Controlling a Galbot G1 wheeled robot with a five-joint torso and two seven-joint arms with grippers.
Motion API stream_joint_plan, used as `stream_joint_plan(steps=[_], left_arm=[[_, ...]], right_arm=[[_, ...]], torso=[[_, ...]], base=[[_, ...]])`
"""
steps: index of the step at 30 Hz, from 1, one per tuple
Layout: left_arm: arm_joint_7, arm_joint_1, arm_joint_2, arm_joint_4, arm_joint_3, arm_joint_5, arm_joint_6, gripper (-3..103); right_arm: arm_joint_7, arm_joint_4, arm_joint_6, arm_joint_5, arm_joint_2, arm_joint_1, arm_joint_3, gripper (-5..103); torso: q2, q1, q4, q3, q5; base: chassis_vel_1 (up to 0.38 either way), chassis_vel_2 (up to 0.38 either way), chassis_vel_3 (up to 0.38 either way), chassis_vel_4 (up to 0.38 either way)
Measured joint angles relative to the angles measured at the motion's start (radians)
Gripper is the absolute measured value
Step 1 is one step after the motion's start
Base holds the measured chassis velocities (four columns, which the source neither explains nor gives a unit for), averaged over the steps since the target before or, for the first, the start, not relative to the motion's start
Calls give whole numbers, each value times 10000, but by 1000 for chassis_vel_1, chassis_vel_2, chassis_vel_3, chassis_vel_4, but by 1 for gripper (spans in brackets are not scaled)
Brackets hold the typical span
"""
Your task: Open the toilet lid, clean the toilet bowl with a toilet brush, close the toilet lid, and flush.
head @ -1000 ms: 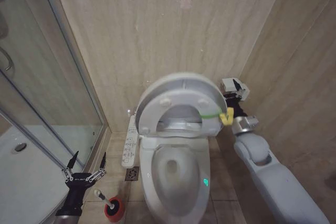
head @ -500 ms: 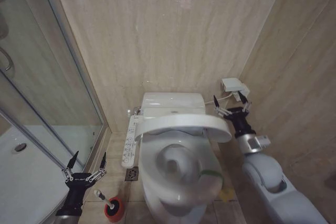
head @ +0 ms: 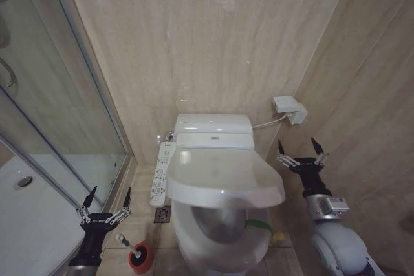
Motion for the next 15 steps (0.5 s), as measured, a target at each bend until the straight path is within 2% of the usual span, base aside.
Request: stream_joint_plan(steps=[11, 15], left_arm=[[1, 0, 0, 0, 0, 0, 0, 100], [0, 0, 0, 0, 0, 0, 0, 100]], right_arm=[[429, 297, -530, -207, 371, -843, 234, 100], [665, 535, -689, -230, 751, -1418, 201, 100]], torso=[[0, 2, -2, 0, 0], [0, 2, -1, 0, -1]], base=[[0, 0, 0, 0], [0, 0, 0, 0]])
